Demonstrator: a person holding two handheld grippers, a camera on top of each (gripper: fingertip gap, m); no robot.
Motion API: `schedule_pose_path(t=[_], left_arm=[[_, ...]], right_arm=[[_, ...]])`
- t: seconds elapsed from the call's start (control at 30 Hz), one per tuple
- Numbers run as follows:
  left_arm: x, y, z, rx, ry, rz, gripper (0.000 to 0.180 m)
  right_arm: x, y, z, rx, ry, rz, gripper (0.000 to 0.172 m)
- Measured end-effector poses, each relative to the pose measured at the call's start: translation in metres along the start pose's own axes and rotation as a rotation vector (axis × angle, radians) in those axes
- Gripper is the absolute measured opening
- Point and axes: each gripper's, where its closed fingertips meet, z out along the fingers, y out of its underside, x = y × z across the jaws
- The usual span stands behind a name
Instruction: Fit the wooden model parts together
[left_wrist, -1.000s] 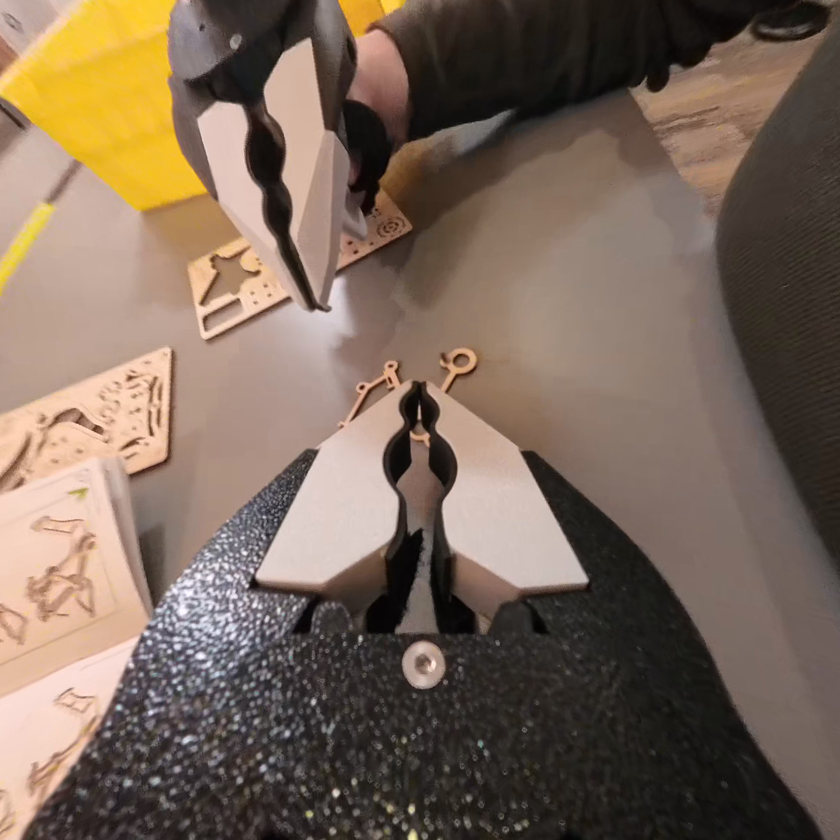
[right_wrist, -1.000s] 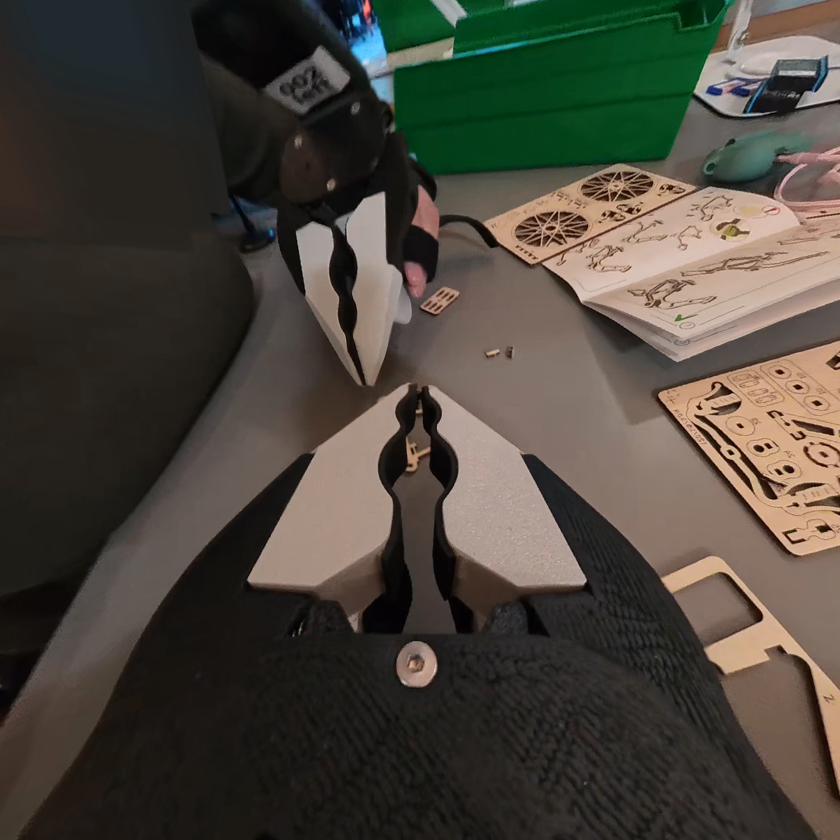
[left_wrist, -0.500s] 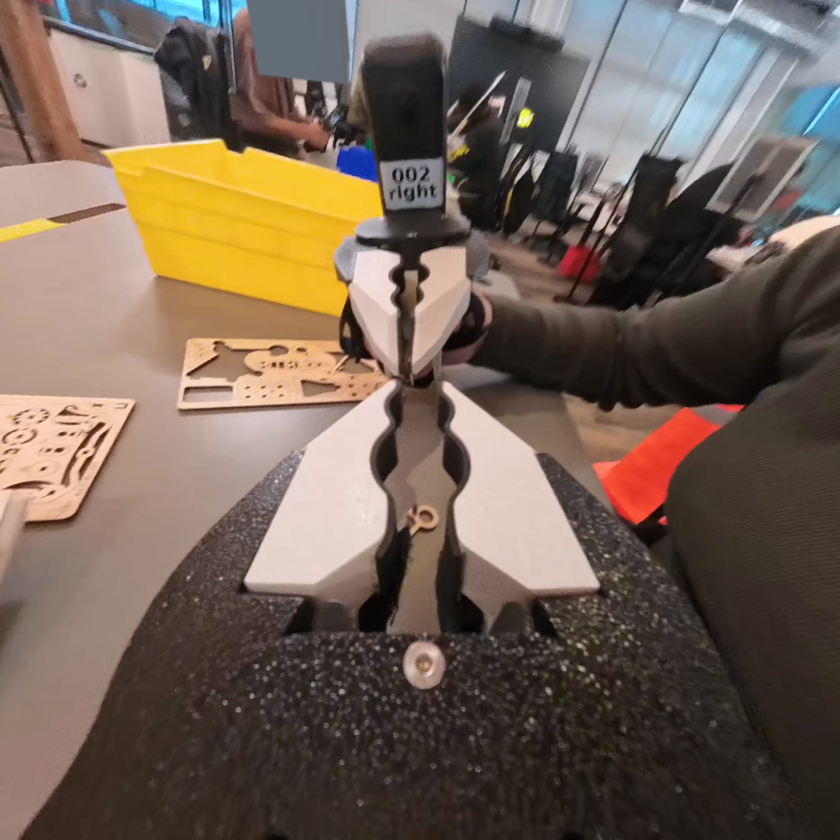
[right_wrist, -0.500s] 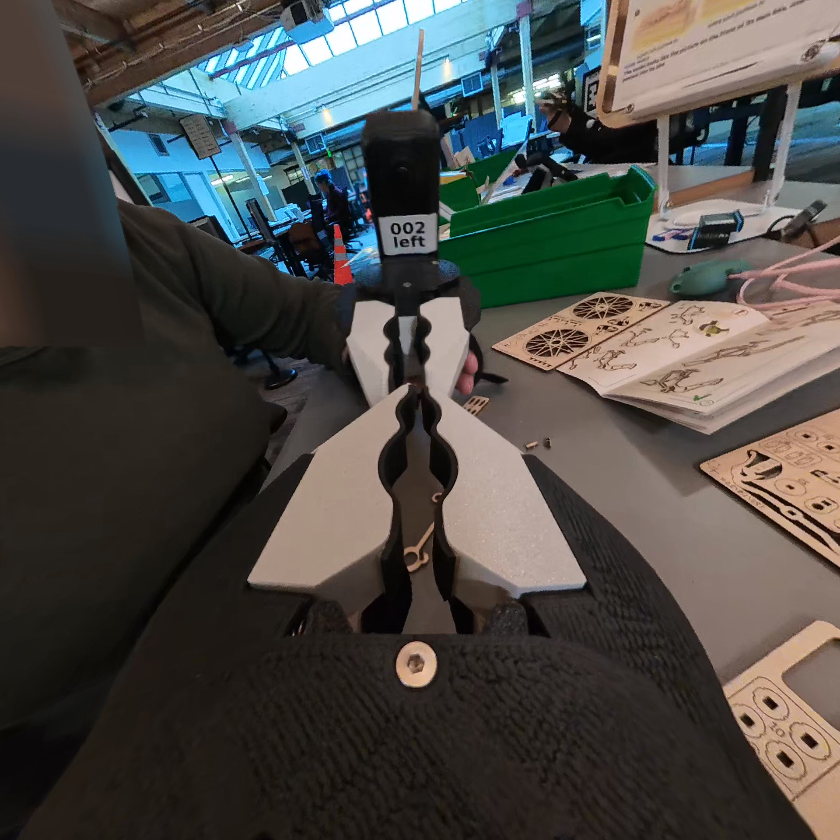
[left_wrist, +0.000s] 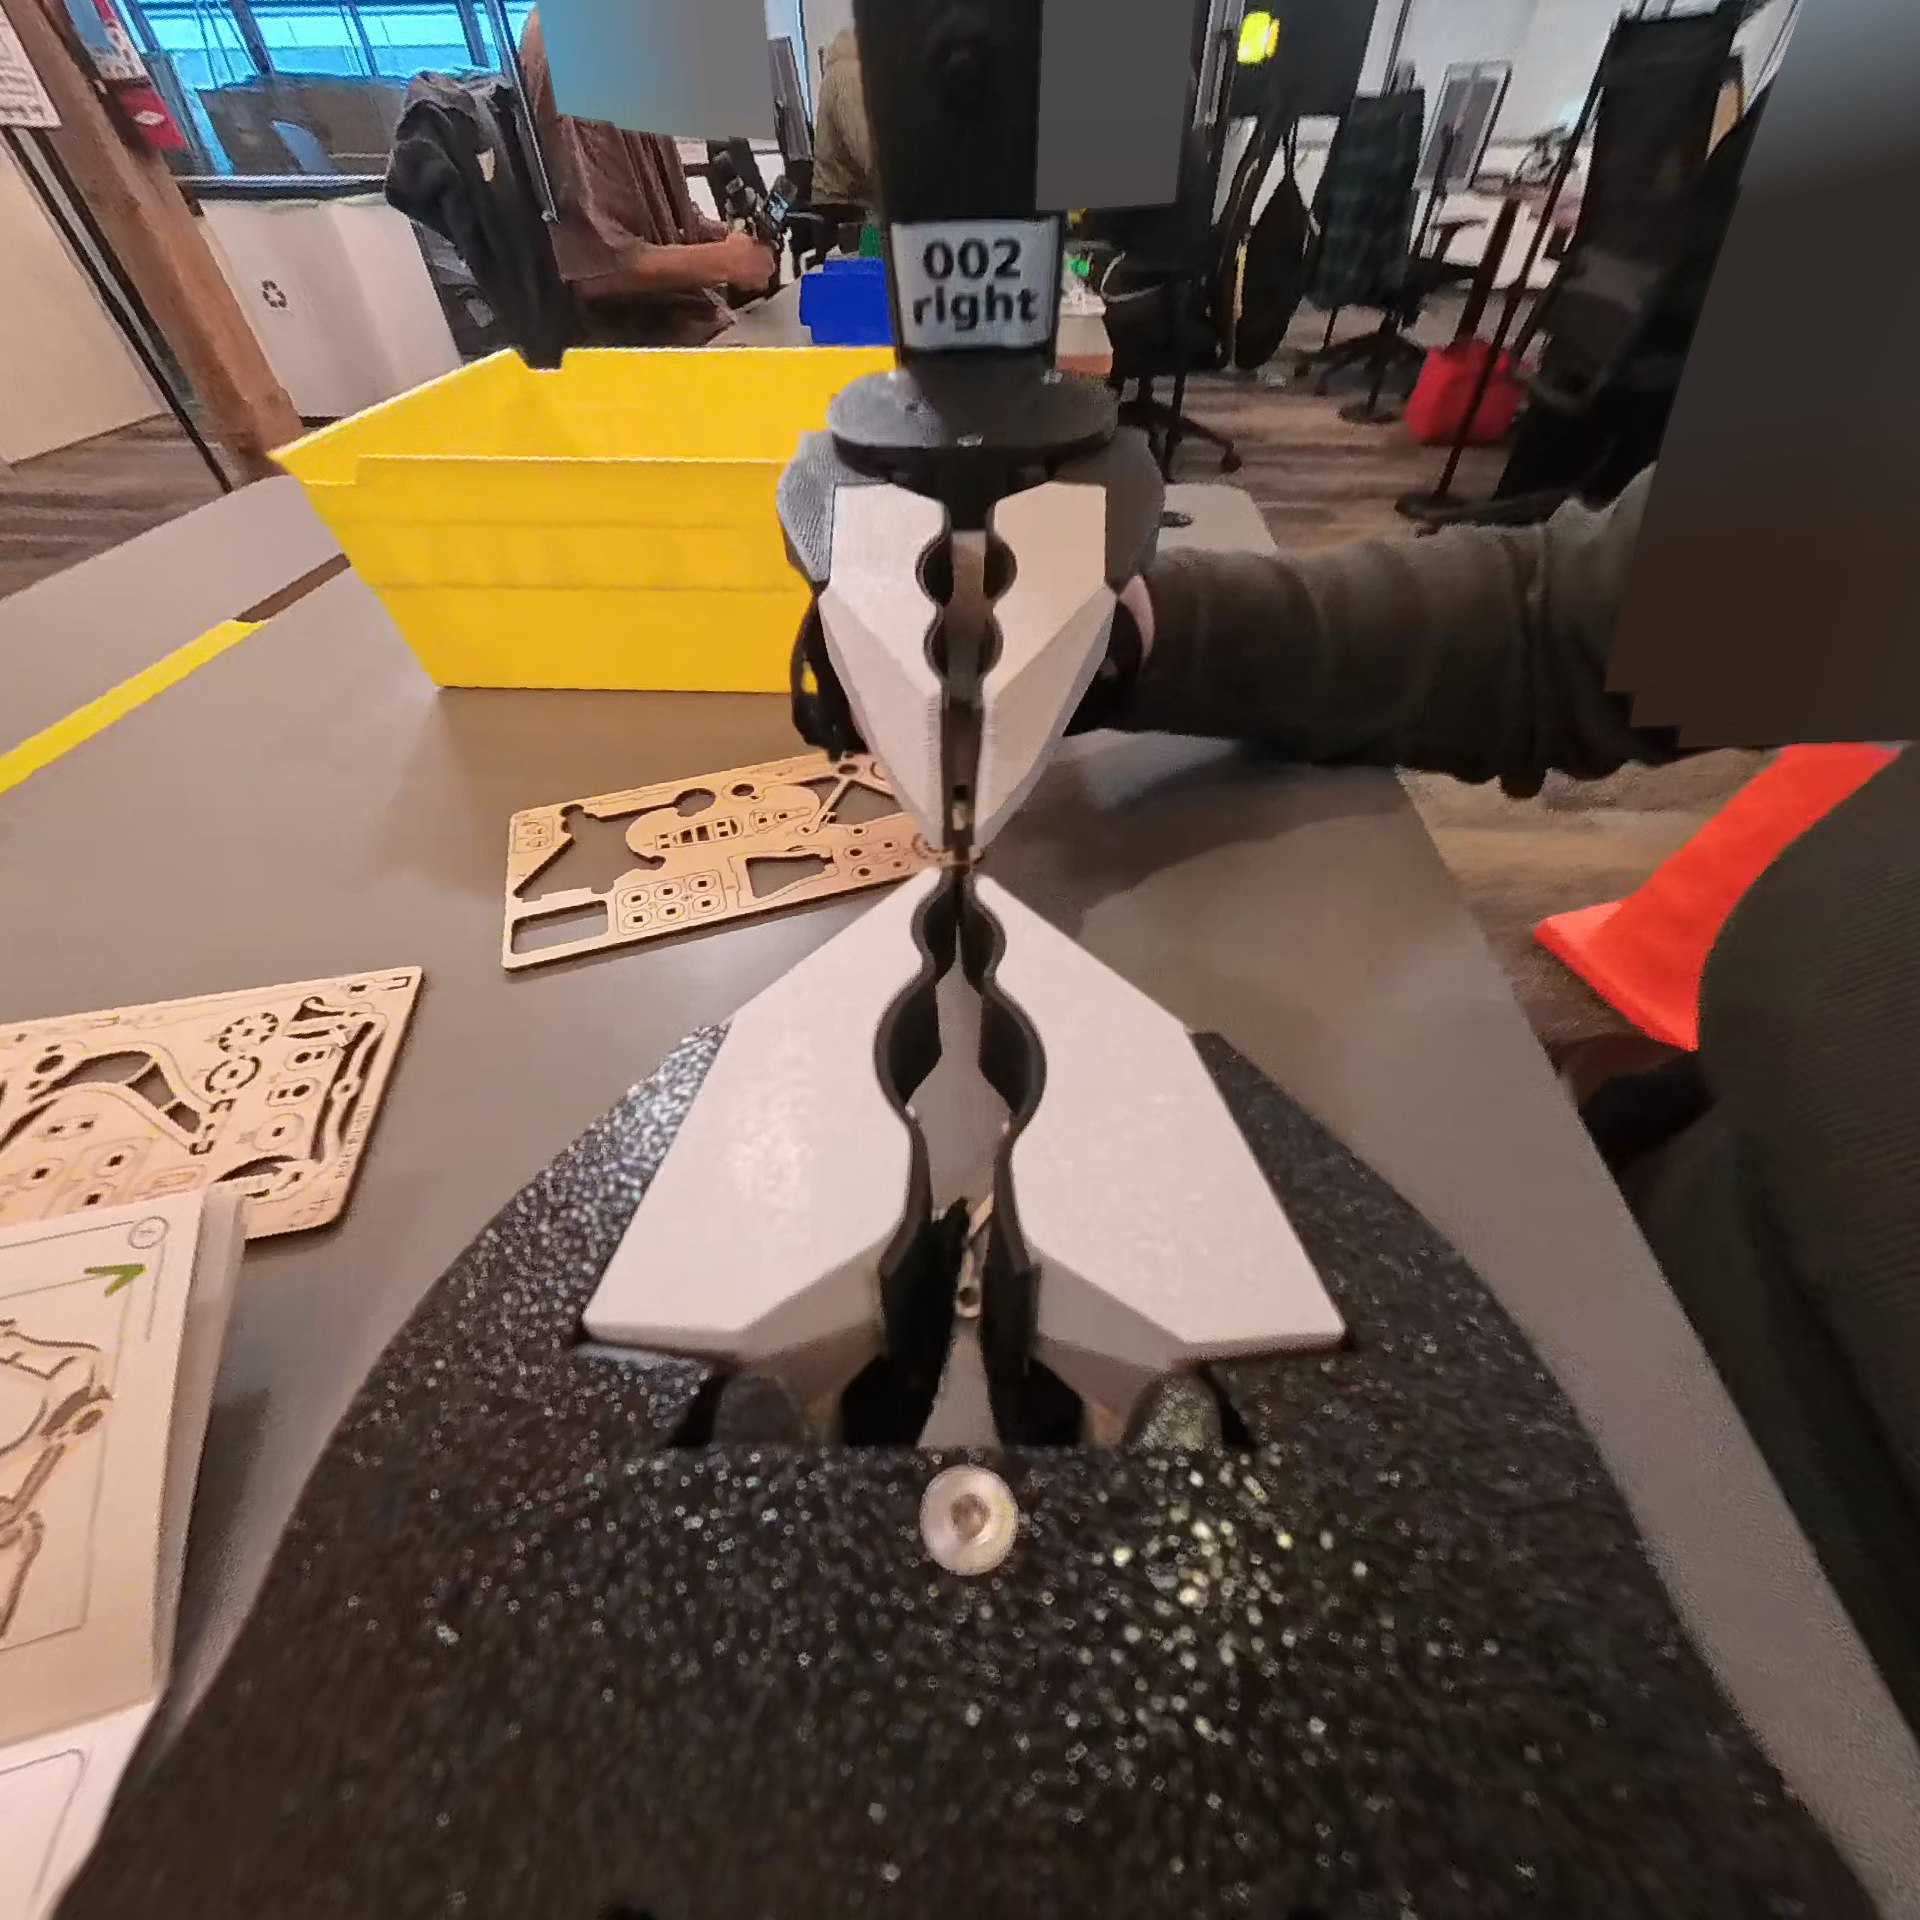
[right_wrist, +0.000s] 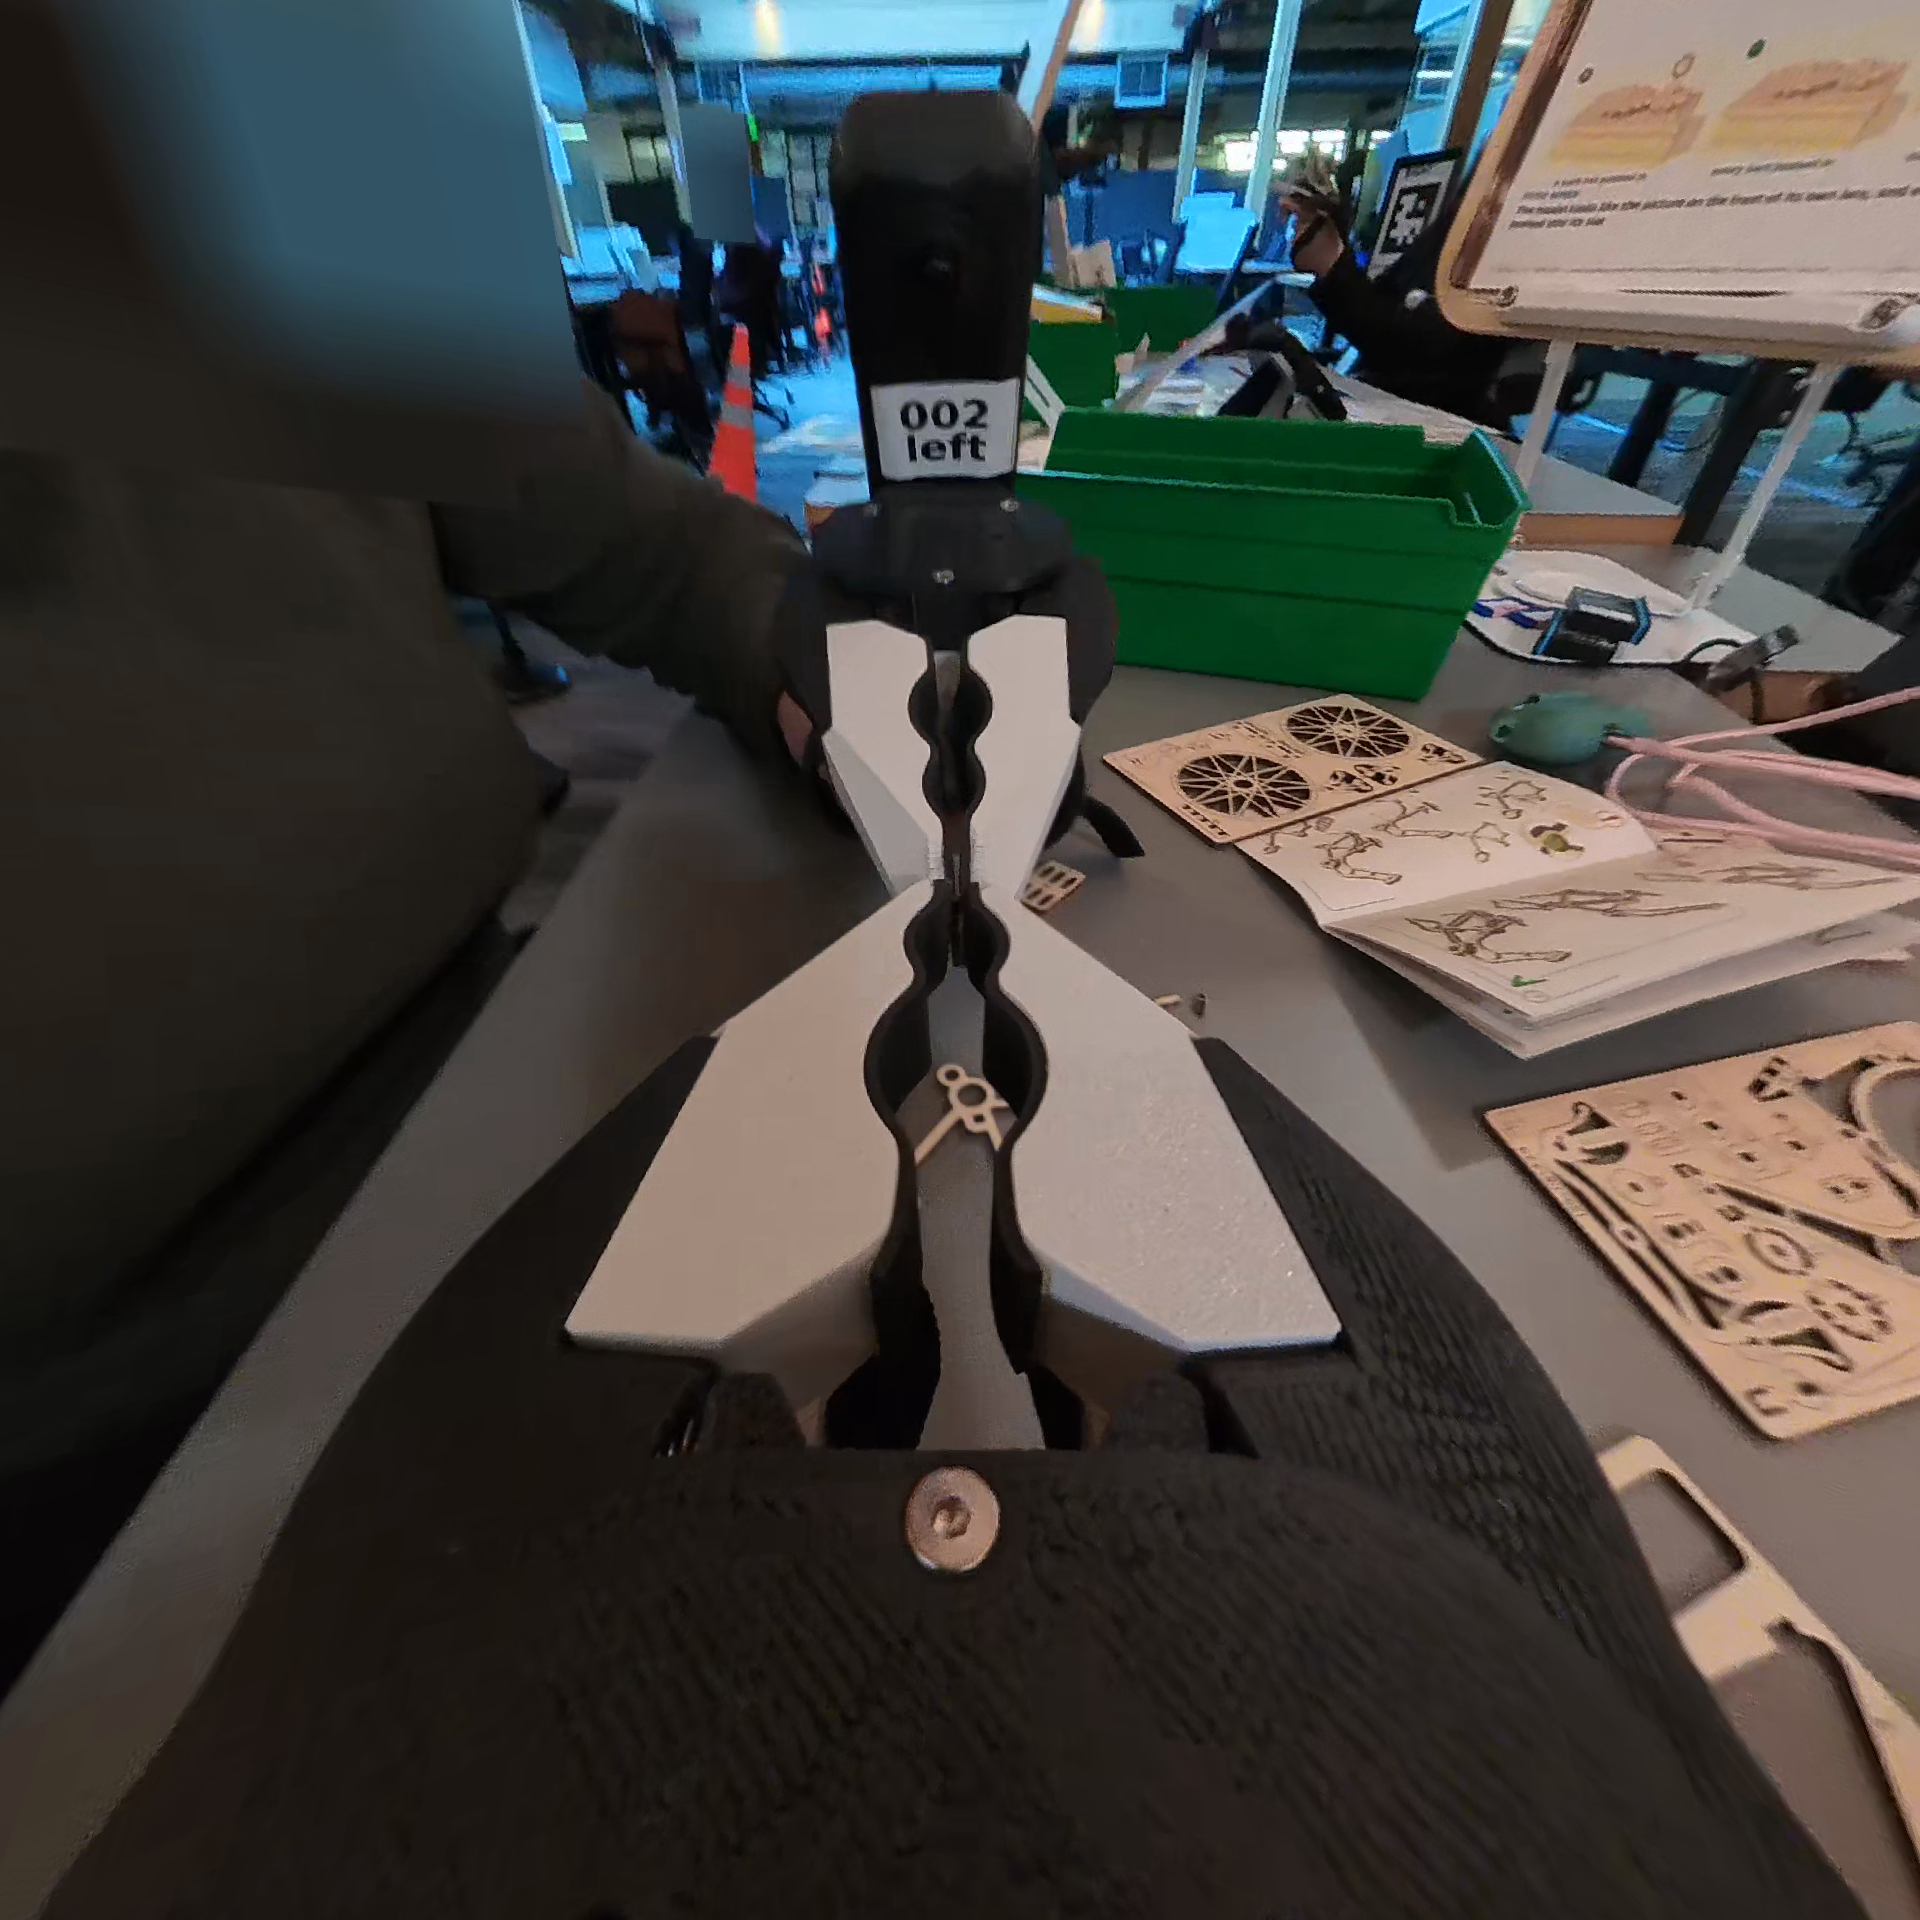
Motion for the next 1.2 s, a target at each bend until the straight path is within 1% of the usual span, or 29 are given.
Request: schedule_pose_path(t=[0.17, 0.33, 0.37, 0.4, 0.43, 0.5, 0.63, 0.77, 0.83, 0.87, 1.0, 1.2], left_arm=[[0.001, 0.008, 0.002, -0.051, -0.015, 0.067, 0.0], [0.003, 0.005, 0.001, -0.019, 0.017, 0.008, 0.0], [0.004, 0.004, 0.001, -0.016, 0.033, -0.008, 0.004], [0.005, 0.004, 0.002, -0.015, 0.038, -0.029, 0.012], [0.006, 0.004, 0.002, -0.016, 0.053, -0.043, 0.011], [0.007, 0.003, 0.003, -0.005, 0.058, -0.051, 0.0], [0.005, 0.001, 0.003, 0.012, 0.038, -0.012, 0.0], [0.004, 0.005, 0.003, -0.028, 0.01, 0.066, 0.0], [0.004, 0.008, 0.003, -0.05, 0.002, 0.085, 0.0], [0.004, 0.009, 0.003, -0.059, 0.002, 0.091, 0.0], [0.005, 0.013, 0.004, -0.077, 0.011, 0.085, 0.0], [-0.01, 0.022, 0.001, -0.103, -0.039, 0.068, 0.0]], right_arm=[[-0.002, 0.009, 0.001, -0.082, 0.026, -0.098, 0.0], [-0.003, 0.007, 0.0, -0.065, 0.026, -0.118, 0.0], [-0.003, 0.006, 0.0, -0.056, 0.022, -0.116, 0.0], [-0.003, 0.006, 0.0, -0.049, 0.022, -0.117, 0.0], [-0.004, 0.006, 0.0, -0.045, 0.02, -0.117, 0.0], [-0.006, 0.004, 0.001, -0.033, 0.008, -0.113, 0.0], [-0.006, 0.001, 0.001, -0.016, 0.011, -0.116, 0.0], [-0.007, 0.005, 0.0, -0.045, 0.001, -0.123, 0.001], [-0.005, 0.01, -0.001, -0.088, 0.007, -0.129, 0.008], [-0.004, 0.012, -0.002, -0.104, 0.016, -0.14, 0.009], [-0.006, 0.015, -0.002, -0.131, 0.022, -0.175, 0.003], [0.007, 0.026, -0.008, -0.205, 0.08, -0.168, 0.012]])
